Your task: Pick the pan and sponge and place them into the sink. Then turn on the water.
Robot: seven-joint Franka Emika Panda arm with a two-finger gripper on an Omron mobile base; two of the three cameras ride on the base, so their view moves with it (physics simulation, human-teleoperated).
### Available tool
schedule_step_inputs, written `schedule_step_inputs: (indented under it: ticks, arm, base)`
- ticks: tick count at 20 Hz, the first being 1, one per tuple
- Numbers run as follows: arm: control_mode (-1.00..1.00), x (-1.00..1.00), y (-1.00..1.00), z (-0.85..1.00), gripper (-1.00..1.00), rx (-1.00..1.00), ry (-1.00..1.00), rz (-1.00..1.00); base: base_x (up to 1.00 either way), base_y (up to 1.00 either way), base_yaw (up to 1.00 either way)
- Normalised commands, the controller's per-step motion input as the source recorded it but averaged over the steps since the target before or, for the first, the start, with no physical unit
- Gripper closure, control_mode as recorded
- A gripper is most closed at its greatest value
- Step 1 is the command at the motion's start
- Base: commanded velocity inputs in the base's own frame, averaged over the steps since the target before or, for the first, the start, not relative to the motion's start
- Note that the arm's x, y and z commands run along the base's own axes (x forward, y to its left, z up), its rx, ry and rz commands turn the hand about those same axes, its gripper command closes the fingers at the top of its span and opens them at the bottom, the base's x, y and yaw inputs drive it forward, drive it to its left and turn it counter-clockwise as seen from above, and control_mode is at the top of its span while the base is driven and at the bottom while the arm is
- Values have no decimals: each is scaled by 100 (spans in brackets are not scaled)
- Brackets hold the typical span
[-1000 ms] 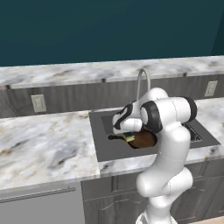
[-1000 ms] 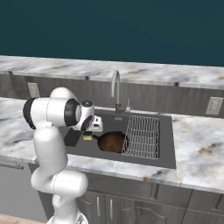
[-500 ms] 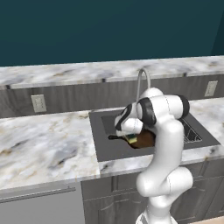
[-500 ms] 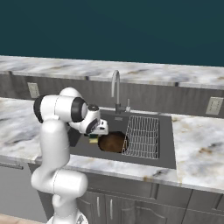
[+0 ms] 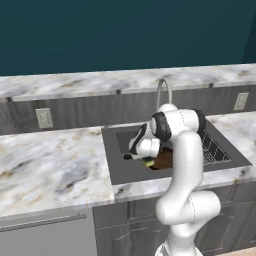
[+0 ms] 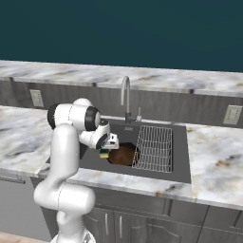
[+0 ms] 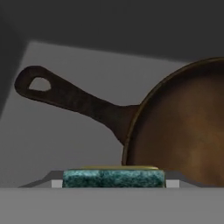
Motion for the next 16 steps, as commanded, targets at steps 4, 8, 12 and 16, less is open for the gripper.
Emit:
schedule_step_inputs:
  ticks: [4, 8, 12, 16]
  arm:
    - [-100, 36, 0, -31, 100, 0, 0, 0]
    - [-100, 35, 0, -16, 100, 0, 0, 0]
    - [-100, 34, 0, -21, 100, 0, 0, 0]
    - [-100, 33, 0, -18, -100, 0, 0, 0]
  base:
    - [0, 0, 0]
    - [0, 0, 0]
    - [0, 0, 0]
    - [0, 0, 0]
